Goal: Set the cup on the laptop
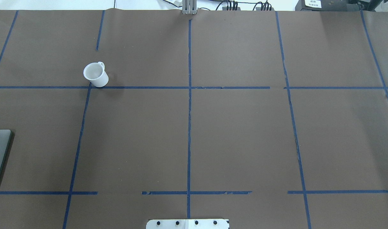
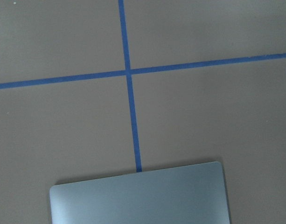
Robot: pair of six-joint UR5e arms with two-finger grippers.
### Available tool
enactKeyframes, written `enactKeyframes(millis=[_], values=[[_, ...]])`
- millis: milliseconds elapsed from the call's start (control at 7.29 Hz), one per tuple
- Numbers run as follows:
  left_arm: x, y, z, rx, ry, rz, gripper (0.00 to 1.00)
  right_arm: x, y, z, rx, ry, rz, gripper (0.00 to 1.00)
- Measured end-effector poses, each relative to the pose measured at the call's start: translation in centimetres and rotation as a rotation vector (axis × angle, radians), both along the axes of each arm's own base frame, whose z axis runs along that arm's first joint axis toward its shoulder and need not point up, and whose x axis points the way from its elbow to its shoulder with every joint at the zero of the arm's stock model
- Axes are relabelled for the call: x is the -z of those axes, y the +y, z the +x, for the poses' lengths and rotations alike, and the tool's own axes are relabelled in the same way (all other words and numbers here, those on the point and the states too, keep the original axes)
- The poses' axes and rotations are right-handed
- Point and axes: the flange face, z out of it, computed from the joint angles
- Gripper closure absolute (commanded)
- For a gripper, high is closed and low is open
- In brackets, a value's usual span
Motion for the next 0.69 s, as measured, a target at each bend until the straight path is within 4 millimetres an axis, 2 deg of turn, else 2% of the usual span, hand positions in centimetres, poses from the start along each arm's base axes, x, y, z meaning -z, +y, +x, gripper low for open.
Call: enactKeyframes(millis=[412,686], values=[[8.3,-7.7,12.0,-0.072,0.034,0.013,0.0,0.0,0.0,0.0,0.0,0.0,0.0,0.0],[13.2,-12.9,20.2,-0.054,0.002,-0.014,0.01,0.0,0.0,0.0,0.0,0.0,0.001,0.0]])
